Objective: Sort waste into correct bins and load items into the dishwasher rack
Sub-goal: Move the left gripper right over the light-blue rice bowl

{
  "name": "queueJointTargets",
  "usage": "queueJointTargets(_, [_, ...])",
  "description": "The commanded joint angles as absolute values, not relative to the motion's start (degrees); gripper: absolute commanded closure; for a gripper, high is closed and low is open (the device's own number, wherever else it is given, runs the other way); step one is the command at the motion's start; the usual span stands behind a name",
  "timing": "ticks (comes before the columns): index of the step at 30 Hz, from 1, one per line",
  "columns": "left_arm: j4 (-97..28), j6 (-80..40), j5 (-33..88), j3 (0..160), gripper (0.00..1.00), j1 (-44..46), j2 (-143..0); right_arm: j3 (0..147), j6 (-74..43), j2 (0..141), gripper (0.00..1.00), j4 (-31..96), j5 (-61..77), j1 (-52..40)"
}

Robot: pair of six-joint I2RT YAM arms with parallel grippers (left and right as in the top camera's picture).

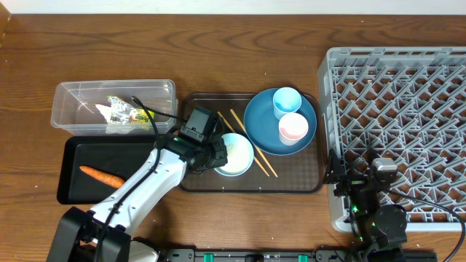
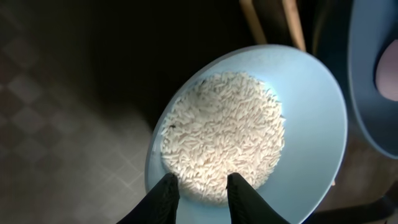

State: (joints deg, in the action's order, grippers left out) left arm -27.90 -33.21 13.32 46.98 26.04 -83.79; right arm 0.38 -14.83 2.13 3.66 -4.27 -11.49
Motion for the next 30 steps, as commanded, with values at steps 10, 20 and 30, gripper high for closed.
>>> queueJointTargets(10, [-27.38,-32.86,9.34,48.23,0.70,26.13,-83.70,0.32,-14.50,2.22,0.01,3.88,-4.27,-11.42])
queueJointTargets(20, [-29.91,-30.48,3.31,48.23,0.70,26.11,-83.81,0.32,-14.50,2.22,0.01,3.88,-4.29,-11.42])
queueJointTargets(30, [-29.93,-30.46,-0.69,48.25,0.69,26.06,-83.79,0.32,-14.52,2.22,0.01,3.88,-4.27,-11.42])
